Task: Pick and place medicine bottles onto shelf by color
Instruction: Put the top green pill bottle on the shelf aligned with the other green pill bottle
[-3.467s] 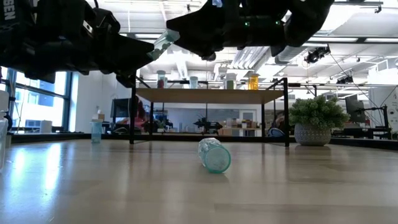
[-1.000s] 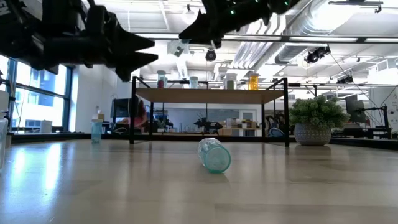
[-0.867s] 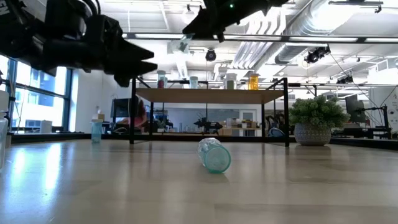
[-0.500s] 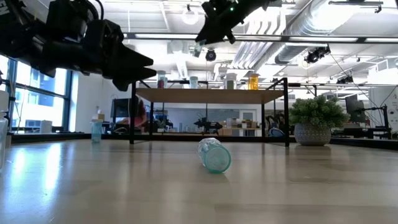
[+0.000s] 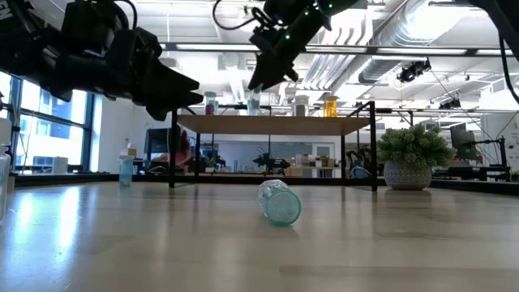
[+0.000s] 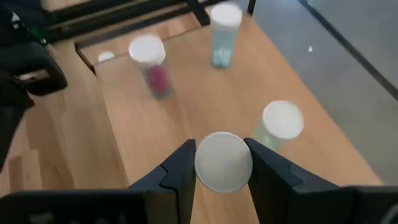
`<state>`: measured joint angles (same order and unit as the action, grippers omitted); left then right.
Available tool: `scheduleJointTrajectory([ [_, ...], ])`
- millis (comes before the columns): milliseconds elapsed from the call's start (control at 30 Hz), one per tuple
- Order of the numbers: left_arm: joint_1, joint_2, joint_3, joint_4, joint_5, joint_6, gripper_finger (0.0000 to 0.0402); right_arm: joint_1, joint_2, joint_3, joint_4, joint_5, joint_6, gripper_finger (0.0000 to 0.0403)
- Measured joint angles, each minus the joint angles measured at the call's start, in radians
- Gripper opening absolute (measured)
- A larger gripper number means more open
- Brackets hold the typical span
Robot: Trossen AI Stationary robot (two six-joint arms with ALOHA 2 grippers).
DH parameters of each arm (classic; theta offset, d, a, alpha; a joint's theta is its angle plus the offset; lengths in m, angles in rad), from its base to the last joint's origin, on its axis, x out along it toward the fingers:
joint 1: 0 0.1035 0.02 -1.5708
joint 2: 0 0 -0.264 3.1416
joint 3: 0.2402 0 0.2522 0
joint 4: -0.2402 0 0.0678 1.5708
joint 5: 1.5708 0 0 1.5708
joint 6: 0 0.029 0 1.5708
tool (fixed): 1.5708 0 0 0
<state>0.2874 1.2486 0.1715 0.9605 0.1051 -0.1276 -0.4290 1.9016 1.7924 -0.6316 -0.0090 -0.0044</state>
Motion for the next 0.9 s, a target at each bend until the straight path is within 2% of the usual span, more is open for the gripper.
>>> scheduleJointTrajectory([
  [300,0.0,0.0,0.0,0.0,0.0,0.0,0.0212,0.004,0.048,0.0,-0.016,-0.011,-0.019,0.0113],
  [900,0.0,0.0,0.0,0.0,0.0,0.0,0.0211,0.019,0.056,0.002,-0.019,-0.007,-0.049,0.0113],
])
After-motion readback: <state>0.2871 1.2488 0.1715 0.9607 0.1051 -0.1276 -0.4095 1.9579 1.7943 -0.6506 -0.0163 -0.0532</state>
